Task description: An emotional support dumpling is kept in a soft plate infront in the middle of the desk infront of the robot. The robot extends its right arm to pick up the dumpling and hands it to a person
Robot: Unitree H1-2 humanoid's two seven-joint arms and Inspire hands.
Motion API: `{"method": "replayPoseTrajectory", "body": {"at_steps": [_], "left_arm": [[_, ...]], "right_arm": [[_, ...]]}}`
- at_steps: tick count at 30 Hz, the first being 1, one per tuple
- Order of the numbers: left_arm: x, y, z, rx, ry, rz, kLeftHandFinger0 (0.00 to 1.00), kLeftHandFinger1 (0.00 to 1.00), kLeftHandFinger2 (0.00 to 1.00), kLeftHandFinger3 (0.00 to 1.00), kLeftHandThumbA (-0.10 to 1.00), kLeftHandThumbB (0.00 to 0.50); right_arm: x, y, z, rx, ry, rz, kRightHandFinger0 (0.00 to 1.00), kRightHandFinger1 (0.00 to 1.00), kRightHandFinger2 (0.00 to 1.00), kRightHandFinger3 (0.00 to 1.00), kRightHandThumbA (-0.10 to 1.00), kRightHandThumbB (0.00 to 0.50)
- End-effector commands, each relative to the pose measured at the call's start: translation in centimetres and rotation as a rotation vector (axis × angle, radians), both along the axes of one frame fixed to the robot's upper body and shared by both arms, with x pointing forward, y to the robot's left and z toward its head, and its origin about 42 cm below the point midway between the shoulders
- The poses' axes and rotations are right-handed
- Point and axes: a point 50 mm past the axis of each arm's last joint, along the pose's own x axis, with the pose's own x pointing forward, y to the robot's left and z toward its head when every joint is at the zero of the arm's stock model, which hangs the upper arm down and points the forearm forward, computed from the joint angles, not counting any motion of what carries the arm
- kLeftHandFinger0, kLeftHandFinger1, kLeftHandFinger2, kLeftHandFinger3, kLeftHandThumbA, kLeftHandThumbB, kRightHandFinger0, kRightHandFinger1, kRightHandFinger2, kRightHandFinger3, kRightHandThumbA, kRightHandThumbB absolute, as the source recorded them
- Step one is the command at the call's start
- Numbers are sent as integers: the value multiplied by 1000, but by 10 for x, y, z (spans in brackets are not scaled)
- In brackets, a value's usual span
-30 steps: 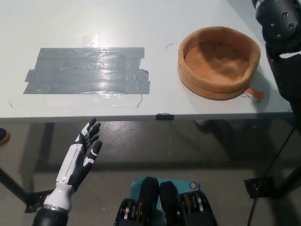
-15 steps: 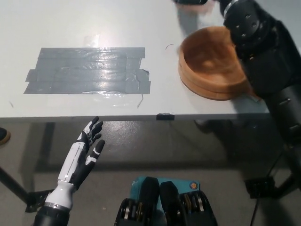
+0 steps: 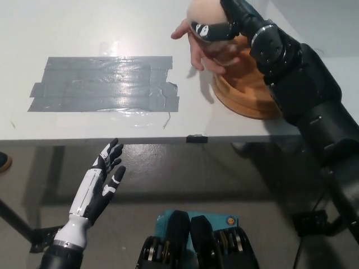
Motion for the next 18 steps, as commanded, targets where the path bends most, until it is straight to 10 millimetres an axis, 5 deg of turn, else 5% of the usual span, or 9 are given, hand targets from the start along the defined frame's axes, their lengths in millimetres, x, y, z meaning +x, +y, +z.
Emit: {"method": "replayPoseTrajectory", "body": {"at_steps": [1, 10, 12, 14, 15, 16, 18], "left_arm": [[6, -1, 13, 8, -57, -27, 1000, 1000, 1000, 1000, 832, 321], [7, 0, 16, 12, -61, -28, 1000, 1000, 1000, 1000, 838, 334], [6, 0, 17, 11, -57, -32, 1000, 1000, 1000, 1000, 836, 336], [7, 0, 17, 15, -55, -35, 1000, 1000, 1000, 1000, 834, 332], [7, 1, 16, 22, -57, -34, 1000, 1000, 1000, 1000, 834, 330], [7, 1, 16, 23, -60, -33, 1000, 1000, 1000, 1000, 833, 324], [10, 1, 19, 23, -73, -35, 1000, 1000, 1000, 1000, 831, 321]], "right_arm": [[1, 23, 59, 26, -171, 57, 0, 512, 873, 814, -100, 191], [-2, 33, 60, -10, -154, 90, 14, 540, 892, 811, -100, 194], [-1, 33, 56, -85, -71, 103, 184, 723, 1000, 1000, -100, 239], [-1, 32, 54, -171, 90, 126, 633, 1000, 1000, 1000, 377, 403], [-1, 30, 52, -202, 198, 160, 922, 1000, 1000, 1000, 443, 422], [0, 29, 49, -199, 224, 166, 1000, 1000, 1000, 1000, 465, 472], [3, 22, 44, -203, 236, 171, 1000, 1000, 1000, 1000, 567, 500]]}}
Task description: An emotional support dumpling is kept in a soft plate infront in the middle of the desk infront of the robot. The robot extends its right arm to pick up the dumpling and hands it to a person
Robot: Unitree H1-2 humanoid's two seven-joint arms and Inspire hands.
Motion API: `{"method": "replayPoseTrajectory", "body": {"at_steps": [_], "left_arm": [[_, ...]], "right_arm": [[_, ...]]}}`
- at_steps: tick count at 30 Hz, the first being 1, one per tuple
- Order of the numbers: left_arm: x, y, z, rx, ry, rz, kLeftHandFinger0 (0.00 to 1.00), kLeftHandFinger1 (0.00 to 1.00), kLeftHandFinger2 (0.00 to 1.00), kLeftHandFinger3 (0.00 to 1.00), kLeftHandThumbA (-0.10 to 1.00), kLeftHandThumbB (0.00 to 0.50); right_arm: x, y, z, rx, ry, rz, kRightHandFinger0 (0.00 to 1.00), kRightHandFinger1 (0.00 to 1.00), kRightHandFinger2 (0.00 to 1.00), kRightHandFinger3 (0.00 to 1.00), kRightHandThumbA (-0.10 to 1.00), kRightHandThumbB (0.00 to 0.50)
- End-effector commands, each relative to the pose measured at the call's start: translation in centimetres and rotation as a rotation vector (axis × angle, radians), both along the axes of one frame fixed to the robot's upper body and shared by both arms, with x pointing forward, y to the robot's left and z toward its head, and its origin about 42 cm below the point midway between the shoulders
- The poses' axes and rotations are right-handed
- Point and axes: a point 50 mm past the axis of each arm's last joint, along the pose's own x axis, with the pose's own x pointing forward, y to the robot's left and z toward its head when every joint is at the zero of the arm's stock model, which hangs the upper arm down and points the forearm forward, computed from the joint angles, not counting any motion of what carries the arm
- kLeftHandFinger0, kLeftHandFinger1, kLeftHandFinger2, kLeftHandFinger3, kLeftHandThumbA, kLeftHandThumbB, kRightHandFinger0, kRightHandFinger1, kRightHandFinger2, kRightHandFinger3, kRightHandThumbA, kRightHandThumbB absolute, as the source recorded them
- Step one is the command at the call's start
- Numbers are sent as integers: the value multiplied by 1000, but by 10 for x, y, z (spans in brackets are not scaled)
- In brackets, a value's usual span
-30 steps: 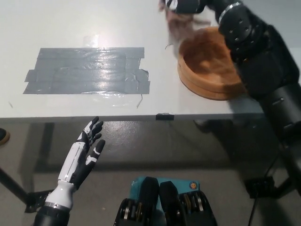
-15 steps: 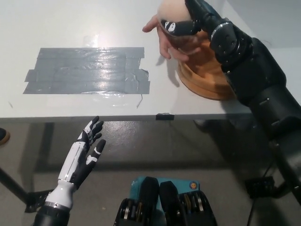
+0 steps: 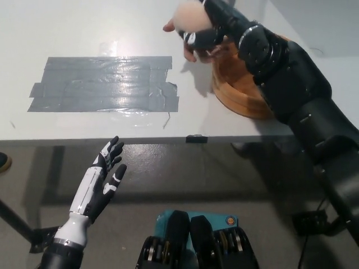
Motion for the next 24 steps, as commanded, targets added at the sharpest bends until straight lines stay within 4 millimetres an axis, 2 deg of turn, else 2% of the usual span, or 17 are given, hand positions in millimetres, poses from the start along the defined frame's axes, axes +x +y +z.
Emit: {"method": "replayPoseTrajectory", "body": {"at_steps": [1, 2, 3, 7, 13, 15, 18, 20, 21, 23, 24], "left_arm": [[10, 2, 18, 19, -70, -33, 1000, 1000, 1000, 1000, 830, 319], [10, 2, 17, 16, -69, -31, 1000, 1000, 1000, 1000, 830, 319], [8, 3, 17, 16, -66, -29, 1000, 1000, 1000, 1000, 830, 321], [8, 3, 17, 18, -64, -31, 1000, 1000, 1000, 1000, 825, 317], [8, 2, 15, 27, -63, -38, 1000, 1000, 1000, 1000, 827, 319], [9, 1, 15, 26, -60, -39, 1000, 1000, 1000, 1000, 827, 322], [9, 1, 15, 15, -58, -35, 1000, 1000, 1000, 1000, 820, 324], [6, 0, 13, 13, -53, -35, 1000, 1000, 1000, 1000, 817, 326], [6, 0, 14, 9, -50, -34, 1000, 1000, 1000, 1000, 813, 327], [7, -1, 14, 3, -46, -31, 1000, 1000, 1000, 1000, 806, 335], [7, -1, 15, 4, -42, -29, 1000, 1000, 1000, 1000, 811, 345]], "right_arm": [[6, -2, 47, -105, 137, 83, 1000, 1000, 1000, 1000, 616, 500], [7, -3, 46, -109, 136, 87, 1000, 1000, 1000, 1000, 612, 500], [6, -4, 45, -137, 138, 87, 1000, 1000, 1000, 1000, 696, 500], [7, -7, 49, -166, 108, 63, 1000, 1000, 1000, 1000, 791, 500], [7, -13, 56, -202, 72, 31, 1000, 1000, 1000, 1000, 844, 500], [6, -16, 71, -156, 55, 35, 1000, 1000, 1000, 1000, 843, 500], [-1, -18, 93, -124, 6, 43, 1000, 1000, 1000, 1000, 905, 500], [-7, -19, 104, -88, -36, 46, 1000, 1000, 1000, 1000, 889, 500], [-11, -21, 122, -1, -67, 87, 1000, 1000, 1000, 1000, 839, 500], [-16, -23, 136, 50, -109, 107, 1000, 1000, 1000, 1000, 856, 500], [-23, -25, 150, 92, -161, 100, 1000, 1000, 1000, 1000, 846, 500]]}}
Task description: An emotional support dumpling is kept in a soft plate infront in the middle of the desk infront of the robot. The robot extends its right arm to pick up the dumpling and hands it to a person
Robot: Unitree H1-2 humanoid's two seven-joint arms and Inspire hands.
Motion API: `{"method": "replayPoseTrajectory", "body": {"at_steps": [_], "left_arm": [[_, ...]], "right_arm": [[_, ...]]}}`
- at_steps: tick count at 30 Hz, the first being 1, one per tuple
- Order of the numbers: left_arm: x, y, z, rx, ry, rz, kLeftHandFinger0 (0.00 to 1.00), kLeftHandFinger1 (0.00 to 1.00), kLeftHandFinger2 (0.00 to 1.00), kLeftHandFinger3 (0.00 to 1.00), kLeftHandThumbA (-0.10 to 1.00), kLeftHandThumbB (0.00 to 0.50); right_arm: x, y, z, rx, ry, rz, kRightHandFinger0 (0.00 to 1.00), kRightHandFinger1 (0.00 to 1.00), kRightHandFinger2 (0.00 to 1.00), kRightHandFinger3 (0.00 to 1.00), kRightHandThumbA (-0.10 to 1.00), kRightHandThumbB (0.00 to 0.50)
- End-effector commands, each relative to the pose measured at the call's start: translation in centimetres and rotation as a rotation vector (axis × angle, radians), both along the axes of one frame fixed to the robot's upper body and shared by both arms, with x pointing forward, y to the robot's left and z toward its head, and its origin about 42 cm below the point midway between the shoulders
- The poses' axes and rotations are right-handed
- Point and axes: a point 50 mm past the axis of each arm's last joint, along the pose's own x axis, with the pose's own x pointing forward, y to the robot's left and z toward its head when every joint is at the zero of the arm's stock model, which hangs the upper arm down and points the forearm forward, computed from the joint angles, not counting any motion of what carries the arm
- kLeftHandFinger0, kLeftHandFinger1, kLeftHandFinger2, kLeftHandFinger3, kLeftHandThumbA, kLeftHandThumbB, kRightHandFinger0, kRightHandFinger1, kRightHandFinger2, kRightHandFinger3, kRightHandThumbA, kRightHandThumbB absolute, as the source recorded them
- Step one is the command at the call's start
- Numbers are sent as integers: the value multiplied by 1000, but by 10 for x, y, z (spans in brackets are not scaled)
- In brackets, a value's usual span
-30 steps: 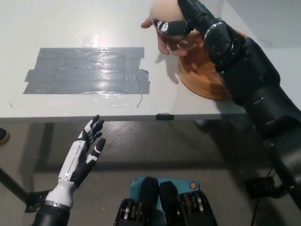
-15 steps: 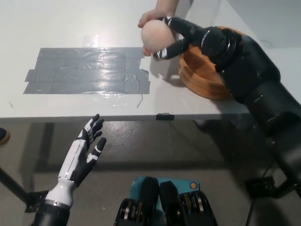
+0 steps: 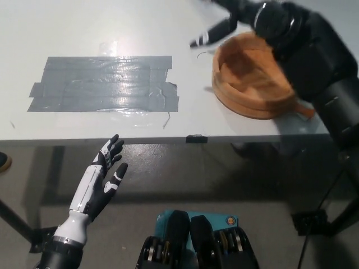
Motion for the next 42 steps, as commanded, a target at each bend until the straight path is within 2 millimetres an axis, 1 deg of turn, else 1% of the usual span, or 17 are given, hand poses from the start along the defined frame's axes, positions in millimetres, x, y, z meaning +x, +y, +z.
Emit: {"method": "replayPoseTrajectory", "body": {"at_steps": [1, 5, 8, 9, 10, 12, 13, 16, 22, 24, 25, 26, 28, 30, 33, 39, 42], "left_arm": [[5, -2, 13, -1, -40, -27, 1000, 1000, 1000, 1000, 812, 342], [9, -3, 19, -13, -63, -46, 1000, 1000, 1000, 1000, 802, 301], [11, -1, 21, -8, -66, -50, 1000, 1000, 1000, 1000, 801, 304], [12, -1, 21, -3, -65, -49, 1000, 1000, 1000, 1000, 804, 304], [12, -1, 21, -3, -69, -46, 1000, 1000, 1000, 1000, 807, 298], [11, 0, 20, 0, -73, -44, 1000, 1000, 1000, 1000, 809, 298], [11, -1, 20, 1, -71, -44, 1000, 1000, 1000, 1000, 811, 300], [9, -2, 15, -2, -62, -45, 1000, 1000, 1000, 1000, 809, 297], [4, -4, 8, 0, -46, -36, 1000, 1000, 1000, 1000, 806, 304], [4, -4, 7, -1, -41, -32, 1000, 1000, 1000, 1000, 808, 313], [4, -3, 7, -1, -39, -28, 1000, 1000, 1000, 1000, 808, 313], [4, -3, 6, -1, -38, -27, 1000, 1000, 1000, 1000, 808, 314], [0, -4, 2, 1, -29, -30, 1000, 1000, 1000, 1000, 815, 322], [-2, -4, 0, 1, -23, -31, 1000, 1000, 1000, 1000, 816, 321], [-7, -3, -3, 4, -15, -31, 1000, 1000, 1000, 1000, 811, 317], [-12, -4, -10, 3, -6, -37, 1000, 1000, 1000, 1000, 802, 322], [-14, -4, -11, 6, -1, -34, 999, 1000, 1000, 1000, 805, 331]], "right_arm": [[-20, -8, 83, 158, -176, 43, 1000, 1000, 1000, 1000, 860, 500], [-72, -29, 119, 259, -358, 109, 1000, 1000, 1000, 1000, 924, 500], [-128, -49, 115, 309, -452, 186, 1000, 1000, 1000, 1000, 945, 476], [-139, -53, 111, 327, -458, 201, 1000, 1000, 1000, 1000, 944, 475], [-158, -61, 96, 342, -487, 217, 1000, 1000, 1000, 1000, 986, 469], [-179, -68, 81, 361, -503, 238, 1000, 1000, 1000, 1000, 994, 446], [-199, -76, 62, 383, -490, 255, 1000, 1000, 1000, 1000, 1000, 436], [-231, -86, 26, 419, -422, 299, 1000, 1000, 1000, 1000, 1000, 402], [-276, -88, -34, 532, -314, 330, 1000, 1000, 1000, 1000, 1000, 404], [-284, -87, -44, 545, -297, 332, 1000, 1000, 1000, 1000, 1000, 389], [-288, -87, -62, 573, -266, 337, 1000, 1000, 1000, 1000, 1000, 397], [-290, -87, -66, 580, -258, 337, 1000, 1000, 1000, 1000, 1000, 398], [-294, -91, -97, 607, -195, 298, 1000, 1000, 1000, 1000, 1000, 371], [-295, -94, -116, 629, -153, 266, 1000, 1000, 1000, 1000, 1000, 355], [-284, -102, -162, 713, -29, 198, 1000, 1000, 1000, 1000, 1000, 342], [-266, -113, -232, 762, 98, 45, 1000, 1000, 1000, 1000, 1000, 301], [-261, -115, -247, 766, 115, 18, 1000, 1000, 1000, 1000, 1000, 269]]}}
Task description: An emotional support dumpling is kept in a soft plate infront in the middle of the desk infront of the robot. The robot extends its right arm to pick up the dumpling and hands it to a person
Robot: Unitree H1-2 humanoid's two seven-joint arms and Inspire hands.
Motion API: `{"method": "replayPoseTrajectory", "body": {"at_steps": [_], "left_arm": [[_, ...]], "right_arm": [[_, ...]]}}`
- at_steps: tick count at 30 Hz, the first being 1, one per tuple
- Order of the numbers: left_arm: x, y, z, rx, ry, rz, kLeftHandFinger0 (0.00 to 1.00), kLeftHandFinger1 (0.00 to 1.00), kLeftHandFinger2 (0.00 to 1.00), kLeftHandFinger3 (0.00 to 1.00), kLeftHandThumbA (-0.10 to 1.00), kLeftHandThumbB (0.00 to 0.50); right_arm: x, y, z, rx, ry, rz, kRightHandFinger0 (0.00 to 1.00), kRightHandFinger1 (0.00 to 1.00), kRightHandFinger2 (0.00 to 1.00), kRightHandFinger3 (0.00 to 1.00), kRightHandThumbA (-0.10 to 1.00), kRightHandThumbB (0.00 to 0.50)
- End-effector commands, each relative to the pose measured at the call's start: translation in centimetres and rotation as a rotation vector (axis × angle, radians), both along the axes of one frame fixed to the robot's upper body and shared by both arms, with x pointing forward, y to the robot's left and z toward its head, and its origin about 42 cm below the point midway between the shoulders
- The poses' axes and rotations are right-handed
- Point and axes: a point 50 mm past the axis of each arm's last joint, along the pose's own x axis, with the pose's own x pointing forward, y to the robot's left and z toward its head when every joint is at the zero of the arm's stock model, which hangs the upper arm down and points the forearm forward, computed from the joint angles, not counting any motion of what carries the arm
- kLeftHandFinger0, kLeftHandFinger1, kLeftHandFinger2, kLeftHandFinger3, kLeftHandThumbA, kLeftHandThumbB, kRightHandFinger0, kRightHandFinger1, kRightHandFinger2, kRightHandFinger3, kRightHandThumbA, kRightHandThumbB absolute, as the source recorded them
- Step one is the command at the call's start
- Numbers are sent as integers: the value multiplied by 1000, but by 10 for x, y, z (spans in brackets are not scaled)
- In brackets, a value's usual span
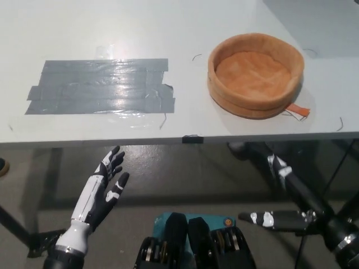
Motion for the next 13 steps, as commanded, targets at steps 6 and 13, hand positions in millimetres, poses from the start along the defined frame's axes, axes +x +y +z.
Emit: {"method": "replayPoseTrajectory", "body": {"at_steps": [6, 13], "left_arm": [[-3, -4, 9, 8, -68, -34, 1000, 1000, 1000, 1000, 815, 326], [-5, -4, 8, -3, -65, -28, 990, 1000, 1000, 1000, 804, 328]], "right_arm": [[12, -6, -24, 132, -63, -27, 1000, 1000, 1000, 1000, 1000, 228], [11, -6, -29, 131, -52, -25, 1000, 1000, 1000, 1000, 1000, 191]]}}
